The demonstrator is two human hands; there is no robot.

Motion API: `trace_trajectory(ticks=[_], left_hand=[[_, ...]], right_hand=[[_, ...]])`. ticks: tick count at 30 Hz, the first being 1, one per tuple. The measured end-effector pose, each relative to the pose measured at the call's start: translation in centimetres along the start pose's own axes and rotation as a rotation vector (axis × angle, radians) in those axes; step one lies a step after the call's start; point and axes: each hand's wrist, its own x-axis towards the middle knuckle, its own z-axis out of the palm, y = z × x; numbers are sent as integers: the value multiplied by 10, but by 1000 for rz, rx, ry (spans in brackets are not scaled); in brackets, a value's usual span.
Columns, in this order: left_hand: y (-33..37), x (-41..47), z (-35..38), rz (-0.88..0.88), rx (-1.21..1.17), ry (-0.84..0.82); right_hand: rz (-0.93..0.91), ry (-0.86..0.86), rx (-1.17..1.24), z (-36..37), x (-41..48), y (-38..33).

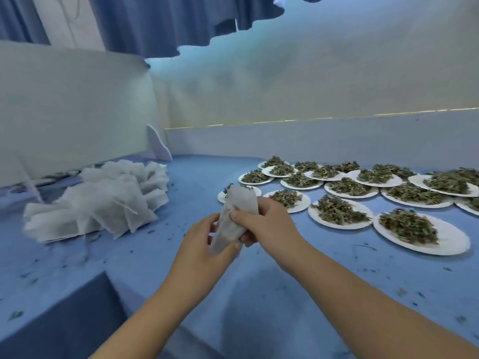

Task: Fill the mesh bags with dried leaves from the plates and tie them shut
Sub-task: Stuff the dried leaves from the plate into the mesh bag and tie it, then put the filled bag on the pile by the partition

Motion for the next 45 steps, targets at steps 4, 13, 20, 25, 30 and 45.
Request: trace_trajectory(ticks=[4, 13, 20, 25, 30, 45], left_hand=[[-53, 5, -43, -141, 84, 59], [-171, 64, -82, -386, 224, 242], [-223, 126, -95, -464, 257, 425], [-246, 153, -104, -467, 343, 437], [-264, 163, -115, -475, 326, 519], [-211, 140, -122, -325, 415, 518]], right_hand=[[62, -109, 86, 61, 22, 20], [386, -78, 403, 56, 49, 72], [401, -128, 440, 53, 54, 79], [424, -137, 522, 50, 60, 85], [413, -153, 543, 49, 61, 88], [309, -76, 412, 57, 39, 76]])
